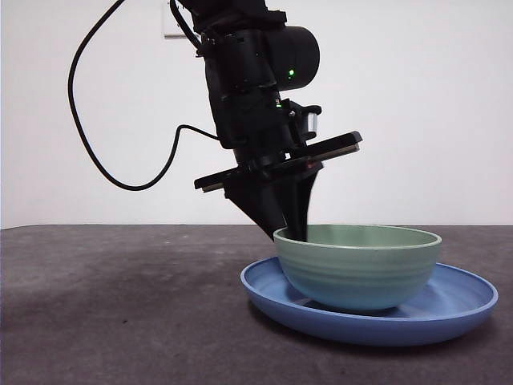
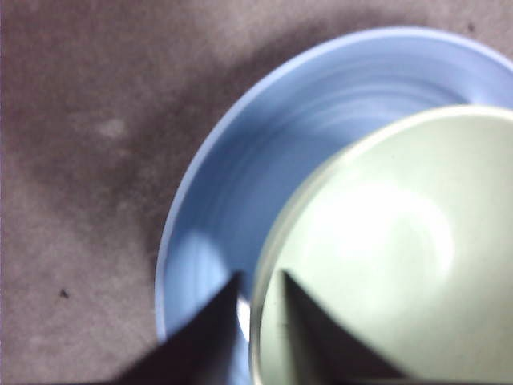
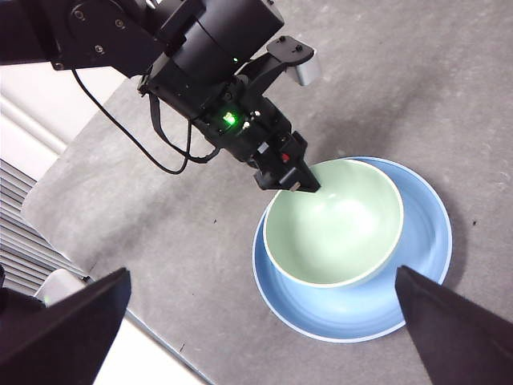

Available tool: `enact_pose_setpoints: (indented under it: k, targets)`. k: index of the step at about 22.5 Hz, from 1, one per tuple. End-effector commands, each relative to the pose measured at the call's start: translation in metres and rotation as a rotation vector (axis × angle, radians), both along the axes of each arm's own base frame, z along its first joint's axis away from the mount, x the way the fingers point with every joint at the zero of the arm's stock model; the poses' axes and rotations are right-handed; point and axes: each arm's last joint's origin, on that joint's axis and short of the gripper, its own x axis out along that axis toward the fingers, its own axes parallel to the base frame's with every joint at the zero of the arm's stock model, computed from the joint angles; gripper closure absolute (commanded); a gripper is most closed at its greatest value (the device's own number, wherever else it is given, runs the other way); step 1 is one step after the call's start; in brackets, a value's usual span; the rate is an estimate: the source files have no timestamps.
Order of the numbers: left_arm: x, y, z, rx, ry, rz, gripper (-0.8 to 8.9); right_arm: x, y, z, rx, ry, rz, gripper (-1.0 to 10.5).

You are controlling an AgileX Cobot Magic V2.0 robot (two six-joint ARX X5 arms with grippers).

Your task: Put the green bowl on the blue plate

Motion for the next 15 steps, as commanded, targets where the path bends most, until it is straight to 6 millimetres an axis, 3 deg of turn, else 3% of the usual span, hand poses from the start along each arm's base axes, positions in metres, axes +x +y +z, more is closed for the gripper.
enact_pose_setpoints:
  k: [1, 4, 7, 15]
  targets:
    - [0.002, -0.008, 0.004, -0.015, -0.015, -0.008, 5.06, -0.001, 0.000, 0.005, 0.006, -0.020, 0.002, 4.0]
    - [0.000, -0.006, 0.023, -0.047, -0.048, -0.006, 3.65, -0.001, 0.000, 0.005, 0.006, -0.020, 0.002, 4.0]
    - [-0.009, 0.004, 0.053, -0.076, -0.080, -0.007, 2.86, -0.001, 0.000, 0.005, 0.006, -0.020, 0.002, 4.0]
    - [-0.068, 0.066, 0.155, -0.099, -0.221, -0.105, 2.77, -0.001, 0.000, 0.005, 0.006, -0.020, 0.002, 4.0]
